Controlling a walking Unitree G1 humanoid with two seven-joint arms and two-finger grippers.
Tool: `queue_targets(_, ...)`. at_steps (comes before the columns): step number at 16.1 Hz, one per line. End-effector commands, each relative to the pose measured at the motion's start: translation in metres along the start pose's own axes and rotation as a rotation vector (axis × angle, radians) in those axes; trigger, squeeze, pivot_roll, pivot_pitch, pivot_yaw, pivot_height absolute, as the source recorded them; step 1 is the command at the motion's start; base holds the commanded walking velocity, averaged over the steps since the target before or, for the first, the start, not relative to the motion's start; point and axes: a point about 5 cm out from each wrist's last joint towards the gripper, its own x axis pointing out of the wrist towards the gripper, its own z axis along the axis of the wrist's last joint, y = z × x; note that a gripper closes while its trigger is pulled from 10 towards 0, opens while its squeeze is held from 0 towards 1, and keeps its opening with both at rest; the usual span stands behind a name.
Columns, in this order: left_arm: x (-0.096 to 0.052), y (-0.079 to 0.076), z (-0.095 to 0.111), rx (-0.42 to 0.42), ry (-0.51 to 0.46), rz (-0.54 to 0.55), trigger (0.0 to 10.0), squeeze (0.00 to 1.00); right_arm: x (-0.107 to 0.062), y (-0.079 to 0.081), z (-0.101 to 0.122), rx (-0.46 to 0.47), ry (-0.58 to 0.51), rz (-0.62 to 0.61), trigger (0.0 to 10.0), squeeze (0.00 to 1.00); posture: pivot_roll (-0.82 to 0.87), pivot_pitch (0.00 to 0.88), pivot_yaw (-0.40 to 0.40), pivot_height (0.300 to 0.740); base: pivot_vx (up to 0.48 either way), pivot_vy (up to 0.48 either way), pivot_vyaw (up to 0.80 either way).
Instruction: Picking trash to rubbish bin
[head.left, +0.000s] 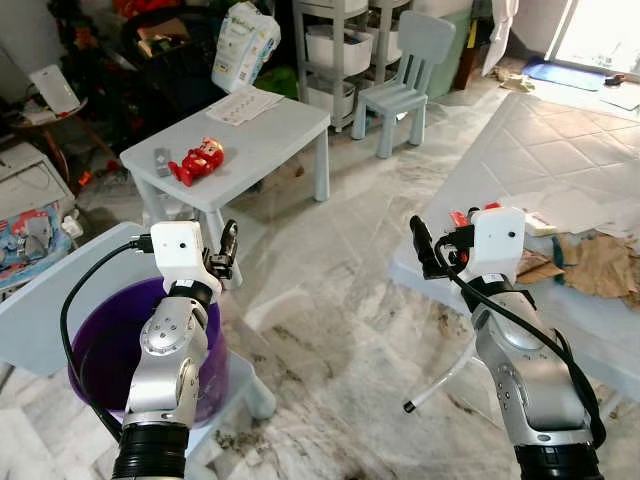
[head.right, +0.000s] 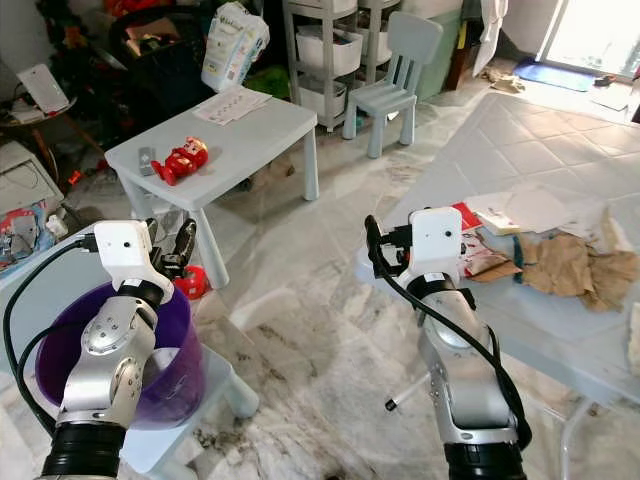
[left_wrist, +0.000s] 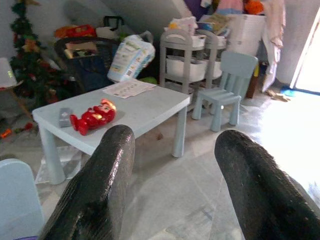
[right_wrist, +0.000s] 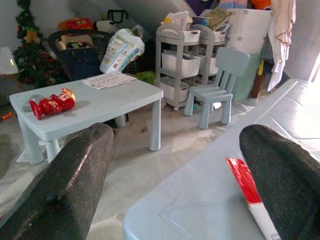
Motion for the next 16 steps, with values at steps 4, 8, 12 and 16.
queue_targets(4,0.0022,0.0039,0.0005,0.005,0.011,0.012,10.0,0.0,0.0004,-0.0004,0.002,0.003,-0.007,-0.005,10.0,0.0,-0.13,0.0,0.026,0.74,0.0,0.0,0.0)
queue_targets(8,0.0021,0.0035,-0.0001,0.004,0.013,0.01,10.0,0.0,0.0003,-0.0003,0.0001,0.017,0.005,-0.007,10.0,0.0,-0.13,0.0,0.029,0.74,0.0,0.0,-0.74)
queue_targets(12,0.0024,0.0031,-0.0002,0.003,0.014,0.006,10.0,0.0,0.0001,0.0001,-0.0007,0.011,0.01,-0.004,10.0,0.0,-0.13,0.0,0.028,0.74,0.0,0.0,-0.73)
queue_targets(16,0.0026,0.0031,0.0001,0.003,0.014,0.006,10.0,0.0,-0.0001,0.0002,-0.0008,0.016,0.008,-0.005,10.0,0.0,-0.13,0.0,0.027,0.74,0.0,0.0,-0.8)
